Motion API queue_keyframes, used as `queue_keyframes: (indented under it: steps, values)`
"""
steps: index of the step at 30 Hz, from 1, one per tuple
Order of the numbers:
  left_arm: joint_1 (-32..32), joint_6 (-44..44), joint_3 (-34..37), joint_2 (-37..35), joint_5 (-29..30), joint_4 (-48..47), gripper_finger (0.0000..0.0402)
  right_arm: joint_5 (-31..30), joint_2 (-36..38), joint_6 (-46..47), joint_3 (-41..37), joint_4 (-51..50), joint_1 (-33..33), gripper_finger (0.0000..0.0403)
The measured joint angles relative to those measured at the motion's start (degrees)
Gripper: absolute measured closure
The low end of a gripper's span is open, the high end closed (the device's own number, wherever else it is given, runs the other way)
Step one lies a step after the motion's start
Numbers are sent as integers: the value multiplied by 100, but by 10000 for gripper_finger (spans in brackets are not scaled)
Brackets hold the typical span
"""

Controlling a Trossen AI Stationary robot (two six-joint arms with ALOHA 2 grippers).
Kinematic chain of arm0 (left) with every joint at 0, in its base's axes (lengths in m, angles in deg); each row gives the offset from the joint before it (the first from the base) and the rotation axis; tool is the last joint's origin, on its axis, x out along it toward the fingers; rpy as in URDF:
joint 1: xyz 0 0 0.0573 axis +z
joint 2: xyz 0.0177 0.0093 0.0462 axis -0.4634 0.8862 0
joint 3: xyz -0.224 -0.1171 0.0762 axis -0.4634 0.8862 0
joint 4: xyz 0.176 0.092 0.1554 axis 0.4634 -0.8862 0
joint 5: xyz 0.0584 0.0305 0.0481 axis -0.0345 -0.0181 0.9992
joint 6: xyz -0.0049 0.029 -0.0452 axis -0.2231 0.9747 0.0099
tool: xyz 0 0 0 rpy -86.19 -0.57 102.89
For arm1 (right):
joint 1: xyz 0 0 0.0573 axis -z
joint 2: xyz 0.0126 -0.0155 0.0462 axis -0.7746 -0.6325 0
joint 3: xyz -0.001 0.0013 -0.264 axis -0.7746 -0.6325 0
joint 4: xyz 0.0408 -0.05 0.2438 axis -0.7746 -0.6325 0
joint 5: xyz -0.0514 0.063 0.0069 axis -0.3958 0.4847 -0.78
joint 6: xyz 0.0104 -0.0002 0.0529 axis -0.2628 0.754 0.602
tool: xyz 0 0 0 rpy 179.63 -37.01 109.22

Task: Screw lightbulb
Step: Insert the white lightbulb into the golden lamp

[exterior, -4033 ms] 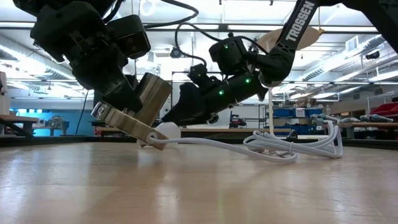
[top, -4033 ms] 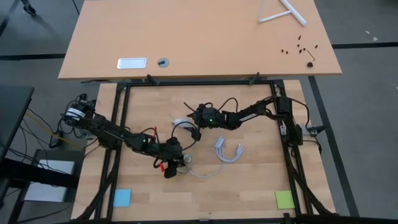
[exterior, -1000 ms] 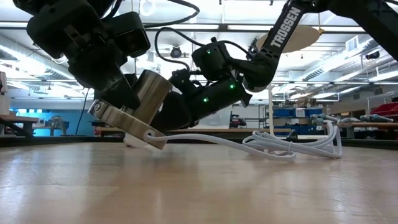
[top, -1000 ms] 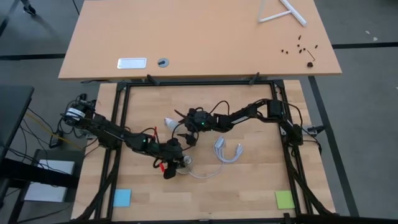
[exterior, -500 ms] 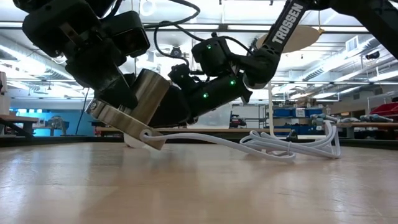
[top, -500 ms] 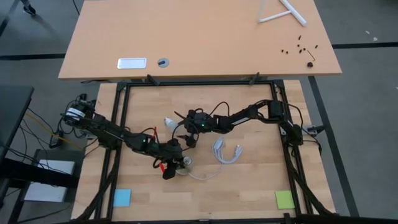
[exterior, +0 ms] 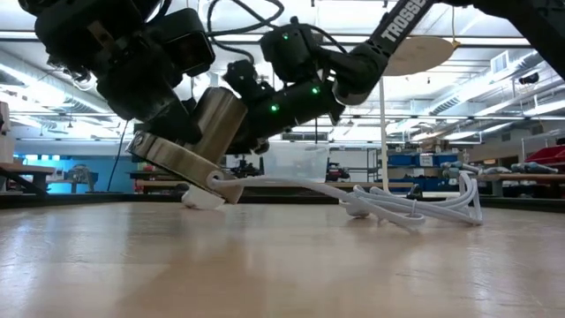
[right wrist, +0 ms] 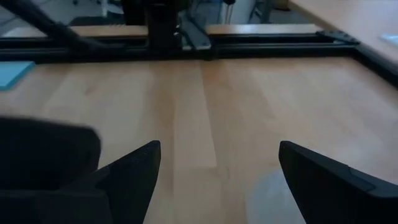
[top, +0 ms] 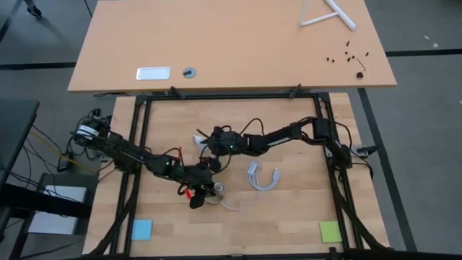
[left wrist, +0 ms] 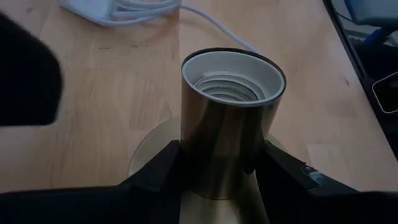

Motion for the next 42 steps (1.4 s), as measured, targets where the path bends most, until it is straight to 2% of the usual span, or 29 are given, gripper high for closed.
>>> queue_keyframes:
  steps: [9, 14, 18, 31, 35, 42]
  values:
    - [-1, 4, 0, 0, -36, -154, 240, -109, -1, 178, 225, -456, 15, 63]
    - [-130, -19, 0, 0, -116, -357, 240, -105, -1, -248, 226, -676, 48, 59]
    - [-269, -223, -9, -38, 33, -772, 240, -109, -10, -432, 226, -1063, 166, 59]
    - [-369, -334, -10, -35, 175, -812, 240, -186, 132, -751, 220, -1943, 441, 59]
    - [-369, -338, -1, -31, 173, -734, 240, -171, 158, -797, 222, -1675, 499, 56]
    - [-369, -354, 0, -26, 166, -702, 240, 336, 160, -463, 226, -1365, 569, 55]
